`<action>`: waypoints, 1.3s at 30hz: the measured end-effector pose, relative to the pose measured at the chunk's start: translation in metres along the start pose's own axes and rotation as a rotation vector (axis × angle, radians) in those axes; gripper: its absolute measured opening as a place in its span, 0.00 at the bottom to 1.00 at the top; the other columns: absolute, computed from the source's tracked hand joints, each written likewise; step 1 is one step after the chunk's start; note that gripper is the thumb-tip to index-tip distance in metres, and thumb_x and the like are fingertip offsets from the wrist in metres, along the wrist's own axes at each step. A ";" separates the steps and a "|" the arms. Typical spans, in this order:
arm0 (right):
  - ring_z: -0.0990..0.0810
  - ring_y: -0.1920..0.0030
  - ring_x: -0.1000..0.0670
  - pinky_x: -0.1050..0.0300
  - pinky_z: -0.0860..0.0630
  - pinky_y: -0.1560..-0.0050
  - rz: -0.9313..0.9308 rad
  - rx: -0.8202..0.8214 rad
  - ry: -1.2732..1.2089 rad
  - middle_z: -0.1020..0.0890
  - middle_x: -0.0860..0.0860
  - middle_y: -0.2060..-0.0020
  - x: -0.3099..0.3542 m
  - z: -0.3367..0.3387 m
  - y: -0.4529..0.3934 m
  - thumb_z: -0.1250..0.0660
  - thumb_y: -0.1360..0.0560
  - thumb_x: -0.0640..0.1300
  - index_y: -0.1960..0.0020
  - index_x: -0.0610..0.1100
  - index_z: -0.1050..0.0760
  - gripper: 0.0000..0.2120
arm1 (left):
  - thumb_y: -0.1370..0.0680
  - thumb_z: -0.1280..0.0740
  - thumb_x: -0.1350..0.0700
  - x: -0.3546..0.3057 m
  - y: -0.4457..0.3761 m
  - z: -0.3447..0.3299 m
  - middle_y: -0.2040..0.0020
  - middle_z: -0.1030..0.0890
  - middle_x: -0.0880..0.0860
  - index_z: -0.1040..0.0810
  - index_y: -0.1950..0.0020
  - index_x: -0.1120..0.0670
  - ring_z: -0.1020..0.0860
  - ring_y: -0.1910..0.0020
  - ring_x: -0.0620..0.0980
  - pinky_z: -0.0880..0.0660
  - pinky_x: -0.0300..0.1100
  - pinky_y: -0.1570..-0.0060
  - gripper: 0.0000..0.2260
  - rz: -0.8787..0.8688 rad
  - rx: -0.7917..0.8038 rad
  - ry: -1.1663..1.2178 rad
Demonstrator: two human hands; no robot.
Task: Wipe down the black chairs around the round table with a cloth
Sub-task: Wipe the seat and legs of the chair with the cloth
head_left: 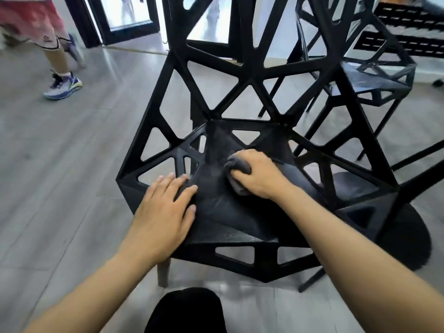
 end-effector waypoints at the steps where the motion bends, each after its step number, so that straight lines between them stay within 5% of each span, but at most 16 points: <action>1: 0.23 0.38 0.49 0.48 0.28 0.34 0.043 0.019 -0.020 0.19 0.55 0.41 0.015 -0.005 0.008 0.37 0.29 0.61 0.40 0.54 0.22 0.21 | 0.19 0.46 0.48 0.002 0.003 0.001 0.29 0.26 0.58 0.23 0.32 0.54 0.32 0.27 0.60 0.39 0.56 0.25 0.22 -0.001 -0.029 0.007; 5: 0.25 0.36 0.55 0.56 0.29 0.35 0.113 0.088 -0.024 0.20 0.61 0.40 0.032 -0.007 0.031 0.35 0.27 0.60 0.37 0.58 0.24 0.19 | 0.22 0.41 0.59 0.011 0.002 0.010 0.27 0.29 0.60 0.24 0.32 0.57 0.35 0.25 0.63 0.42 0.59 0.24 0.19 -0.004 -0.226 -0.015; 9: 0.22 0.40 0.46 0.49 0.26 0.40 -0.199 -0.146 0.097 0.19 0.53 0.43 -0.012 0.012 0.011 0.41 0.30 0.63 0.44 0.53 0.23 0.22 | 0.20 0.41 0.64 0.044 -0.007 0.025 0.21 0.41 0.63 0.38 0.22 0.60 0.44 0.21 0.63 0.45 0.58 0.22 0.26 0.227 -0.329 0.086; 13: 0.24 0.39 0.40 0.47 0.29 0.37 -0.327 -0.193 0.088 0.20 0.45 0.41 -0.010 0.010 -0.009 0.35 0.24 0.55 0.43 0.47 0.22 0.16 | 0.15 0.47 0.61 0.058 -0.011 0.017 0.17 0.49 0.55 0.52 0.18 0.58 0.51 0.19 0.53 0.57 0.33 0.24 0.27 0.310 -0.268 0.459; 16: 0.24 0.36 0.43 0.50 0.31 0.34 -0.223 -0.174 -0.020 0.19 0.47 0.40 0.032 -0.016 -0.023 0.33 0.23 0.49 0.43 0.50 0.20 0.10 | 0.15 0.48 0.64 0.059 -0.011 0.016 0.18 0.47 0.53 0.51 0.17 0.56 0.50 0.19 0.48 0.54 0.35 0.23 0.27 0.306 -0.309 0.513; 20: 0.26 0.38 0.47 0.58 0.34 0.38 -0.070 -0.157 -0.173 0.20 0.48 0.41 0.096 -0.050 -0.037 0.33 0.21 0.47 0.41 0.45 0.21 0.11 | 0.17 0.48 0.67 0.060 -0.010 0.015 0.18 0.44 0.54 0.50 0.17 0.56 0.48 0.19 0.49 0.56 0.25 0.29 0.28 0.319 -0.324 0.512; 24: 0.26 0.36 0.48 0.58 0.33 0.36 -0.024 -0.132 -0.151 0.21 0.49 0.38 0.095 -0.048 -0.036 0.32 0.21 0.47 0.37 0.47 0.22 0.14 | 0.18 0.48 0.68 0.059 -0.009 0.013 0.19 0.44 0.55 0.49 0.18 0.58 0.47 0.20 0.50 0.57 0.23 0.29 0.28 0.305 -0.342 0.486; 31: 0.26 0.36 0.36 0.45 0.31 0.36 -0.442 -0.271 0.096 0.23 0.40 0.38 0.023 -0.018 -0.080 0.37 0.20 0.53 0.37 0.42 0.26 0.18 | 0.16 0.47 0.67 0.059 -0.006 0.013 0.19 0.44 0.52 0.49 0.18 0.56 0.46 0.20 0.47 0.54 0.24 0.28 0.27 0.283 -0.365 0.481; 39: 0.28 0.35 0.38 0.43 0.33 0.33 -0.337 -0.347 0.048 0.24 0.41 0.36 0.024 -0.035 -0.113 0.38 0.19 0.54 0.36 0.41 0.25 0.19 | 0.17 0.47 0.68 0.058 -0.011 0.009 0.19 0.44 0.51 0.49 0.18 0.55 0.46 0.20 0.45 0.50 0.33 0.24 0.28 0.294 -0.390 0.506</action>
Point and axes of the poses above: each hand's wrist, its own y-axis away from the middle knuckle, its own z-axis out of the back of the hand, x = y × z, the point moved 1 cm from there along -y, towards the middle knuckle
